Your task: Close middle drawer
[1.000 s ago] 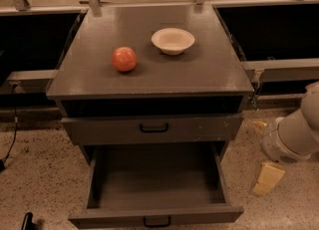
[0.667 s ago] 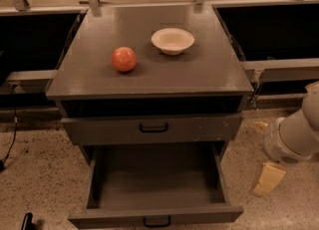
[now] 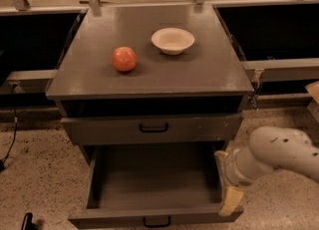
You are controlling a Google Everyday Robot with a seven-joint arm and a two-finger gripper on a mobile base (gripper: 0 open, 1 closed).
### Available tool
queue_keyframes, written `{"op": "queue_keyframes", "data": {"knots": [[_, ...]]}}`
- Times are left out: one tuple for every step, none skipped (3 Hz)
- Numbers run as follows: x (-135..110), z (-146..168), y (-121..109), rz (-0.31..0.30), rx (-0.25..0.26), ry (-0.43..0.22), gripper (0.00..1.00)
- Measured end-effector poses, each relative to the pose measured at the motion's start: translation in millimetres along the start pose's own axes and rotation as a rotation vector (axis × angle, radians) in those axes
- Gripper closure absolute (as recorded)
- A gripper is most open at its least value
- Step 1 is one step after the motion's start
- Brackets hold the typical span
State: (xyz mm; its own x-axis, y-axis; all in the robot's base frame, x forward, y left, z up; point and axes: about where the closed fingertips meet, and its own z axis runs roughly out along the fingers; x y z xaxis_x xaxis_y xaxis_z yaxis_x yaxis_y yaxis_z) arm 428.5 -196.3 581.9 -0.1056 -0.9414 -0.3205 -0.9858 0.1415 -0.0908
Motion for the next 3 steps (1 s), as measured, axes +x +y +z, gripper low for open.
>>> {"op": "queue_keyframes", "data": {"knots": [[7, 72, 9, -0.037, -0.037, -0.021, 0.00], [20, 113, 14, -0.047, -0.048, -0.034, 0.00], [20, 138, 14, -0.077, -0.040, -0.050, 0.16]]}}
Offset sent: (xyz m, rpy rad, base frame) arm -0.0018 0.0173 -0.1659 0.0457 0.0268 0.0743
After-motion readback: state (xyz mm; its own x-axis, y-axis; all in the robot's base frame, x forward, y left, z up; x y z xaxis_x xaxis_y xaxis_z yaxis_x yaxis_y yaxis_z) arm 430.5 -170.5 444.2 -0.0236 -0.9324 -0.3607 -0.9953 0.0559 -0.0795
